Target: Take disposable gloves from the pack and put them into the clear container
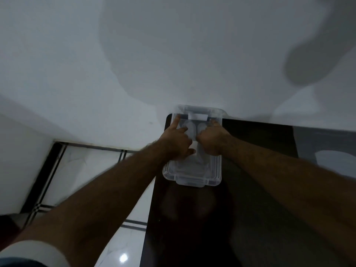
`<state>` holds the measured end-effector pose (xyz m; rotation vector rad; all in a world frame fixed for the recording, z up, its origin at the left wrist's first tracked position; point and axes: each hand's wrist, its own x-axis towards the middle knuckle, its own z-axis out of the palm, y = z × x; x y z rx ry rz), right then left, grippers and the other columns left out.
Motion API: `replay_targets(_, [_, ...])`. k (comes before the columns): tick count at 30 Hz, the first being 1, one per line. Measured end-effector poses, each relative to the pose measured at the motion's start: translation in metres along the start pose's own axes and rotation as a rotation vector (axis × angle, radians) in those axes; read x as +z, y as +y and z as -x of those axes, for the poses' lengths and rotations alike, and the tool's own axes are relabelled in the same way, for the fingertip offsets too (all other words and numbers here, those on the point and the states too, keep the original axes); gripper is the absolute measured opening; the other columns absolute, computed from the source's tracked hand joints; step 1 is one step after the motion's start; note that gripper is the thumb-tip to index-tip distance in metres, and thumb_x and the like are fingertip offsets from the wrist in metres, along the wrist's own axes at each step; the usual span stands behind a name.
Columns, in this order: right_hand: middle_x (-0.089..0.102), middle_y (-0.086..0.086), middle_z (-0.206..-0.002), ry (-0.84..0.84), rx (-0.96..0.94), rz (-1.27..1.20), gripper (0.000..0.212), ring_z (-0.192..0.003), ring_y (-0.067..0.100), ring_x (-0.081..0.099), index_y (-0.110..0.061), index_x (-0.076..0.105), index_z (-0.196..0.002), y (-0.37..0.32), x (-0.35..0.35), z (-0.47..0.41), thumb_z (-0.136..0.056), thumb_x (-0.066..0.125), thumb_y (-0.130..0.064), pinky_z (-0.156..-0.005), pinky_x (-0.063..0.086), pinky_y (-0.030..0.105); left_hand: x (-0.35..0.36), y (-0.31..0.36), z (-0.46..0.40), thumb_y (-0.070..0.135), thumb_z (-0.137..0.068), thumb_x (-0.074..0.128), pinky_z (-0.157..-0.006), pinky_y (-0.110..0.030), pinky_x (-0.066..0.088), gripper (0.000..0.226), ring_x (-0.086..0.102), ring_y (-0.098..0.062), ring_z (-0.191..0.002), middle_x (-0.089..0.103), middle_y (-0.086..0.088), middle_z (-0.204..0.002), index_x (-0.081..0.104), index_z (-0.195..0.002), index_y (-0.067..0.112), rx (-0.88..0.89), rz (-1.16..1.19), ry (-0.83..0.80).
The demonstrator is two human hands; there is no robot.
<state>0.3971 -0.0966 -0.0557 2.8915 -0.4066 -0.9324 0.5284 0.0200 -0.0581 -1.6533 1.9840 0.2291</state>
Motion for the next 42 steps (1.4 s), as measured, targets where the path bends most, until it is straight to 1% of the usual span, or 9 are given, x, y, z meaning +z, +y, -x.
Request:
replay_targets(6, [0.060, 0.004, -0.148, -0.064, -0.034, -0.069, 0.045, -0.145, 0.025, 0.047, -0.024, 0.057, -0.142, 0.010, -0.001, -0.010, -0.102, 0.053, -0.041, -0.127, 0.005, 0.062, 0.001, 0.000, -0.013, 0.069, -0.107, 0.025, -0.114, -0.069, -0.031, 0.072, 0.033, -0.030, -0.159, 0.067, 0.000, -0.148, 0.070, -0.140, 0.024, -0.028, -0.048, -0.096])
replay_targets(10, [0.062, 0.002, -0.146, -0.029, -0.034, -0.087, 0.043, -0.142, 0.024, 0.050, -0.025, 0.057, -0.141, 0.015, 0.007, -0.015, -0.101, 0.055, -0.041, -0.126, 0.006, 0.063, 0.005, 0.001, -0.015, 0.070, -0.107, 0.025, -0.120, -0.070, -0.026, 0.075, 0.035, -0.033, -0.157, 0.075, -0.002, -0.133, 0.075, -0.131, 0.019, -0.079, 0.001, -0.041])
replay_targets(17, [0.060, 0.004, -0.149, 0.016, -0.040, 0.007, 0.047, -0.145, 0.027, 0.049, -0.024, 0.057, -0.142, 0.008, 0.014, -0.008, -0.099, 0.059, -0.041, -0.125, -0.001, 0.067, 0.009, 0.004, -0.015, 0.074, -0.104, 0.027, -0.123, -0.069, -0.021, 0.081, 0.034, -0.032, -0.159, 0.071, -0.004, -0.142, 0.069, -0.139, 0.014, -0.119, 0.031, -0.008])
replay_targets(21, [0.063, 0.007, -0.139, 0.104, -0.116, 0.072, 0.040, -0.135, 0.030, 0.055, -0.027, 0.062, -0.136, -0.004, 0.014, 0.010, -0.102, 0.054, -0.045, -0.124, 0.006, 0.069, 0.011, 0.012, -0.001, 0.067, -0.104, 0.032, -0.127, -0.069, -0.009, 0.068, 0.052, -0.030, -0.144, 0.077, -0.003, -0.125, 0.077, -0.124, 0.020, -0.154, 0.107, 0.124])
replay_targets(25, [0.063, 0.004, -0.141, -0.081, -0.244, 0.123, 0.042, -0.139, 0.028, 0.052, -0.030, 0.057, -0.145, -0.019, 0.016, 0.027, -0.105, 0.051, -0.035, -0.125, 0.000, 0.069, 0.008, 0.029, 0.020, 0.049, -0.105, 0.050, -0.126, -0.069, 0.001, 0.037, 0.061, -0.027, -0.126, 0.077, 0.002, -0.112, 0.078, -0.114, 0.027, -0.056, 0.079, -0.056])
replay_targets(28, [0.059, 0.002, -0.148, -0.224, -0.246, 0.090, 0.041, -0.147, 0.028, 0.045, -0.034, 0.057, -0.146, -0.026, 0.016, 0.030, -0.106, 0.051, -0.033, -0.126, -0.003, 0.068, 0.010, 0.034, 0.025, 0.059, -0.108, 0.040, -0.127, -0.068, -0.002, 0.049, 0.060, -0.026, -0.128, 0.076, 0.003, -0.118, 0.077, -0.119, 0.030, -0.055, 0.123, -0.172])
replay_targets(31, [0.060, 0.001, -0.147, -0.241, -0.219, 0.106, 0.038, -0.146, 0.028, 0.046, -0.033, 0.061, -0.142, -0.029, 0.010, 0.032, -0.105, 0.055, -0.035, -0.126, 0.000, 0.067, 0.002, 0.033, 0.029, 0.060, -0.109, 0.035, -0.127, -0.070, -0.004, 0.054, 0.058, -0.026, -0.131, 0.076, 0.003, -0.121, 0.076, -0.123, 0.028, -0.049, 0.103, -0.164])
replay_targets(38, [0.070, 0.001, -0.131, 0.117, -0.098, -0.048, 0.037, -0.131, 0.025, 0.059, -0.028, 0.062, -0.137, -0.005, -0.014, 0.073, -0.101, 0.053, -0.025, -0.127, 0.014, 0.056, -0.033, 0.024, 0.057, 0.054, -0.109, 0.040, -0.125, -0.072, 0.005, 0.045, 0.062, -0.024, -0.126, 0.076, 0.003, -0.110, 0.077, -0.112, 0.027, -0.121, 0.092, 0.144])
replay_targets(42, [0.073, 0.005, -0.122, 0.328, 0.067, -0.317, 0.036, -0.111, 0.028, 0.068, -0.023, 0.065, -0.133, 0.022, -0.027, 0.103, -0.101, 0.053, -0.033, -0.101, 0.051, 0.044, -0.076, 0.016, 0.065, 0.062, -0.108, 0.030, -0.126, -0.069, 0.004, 0.057, 0.053, -0.023, -0.142, 0.068, 0.002, -0.140, 0.062, -0.139, 0.026, -0.252, 0.242, 0.303])
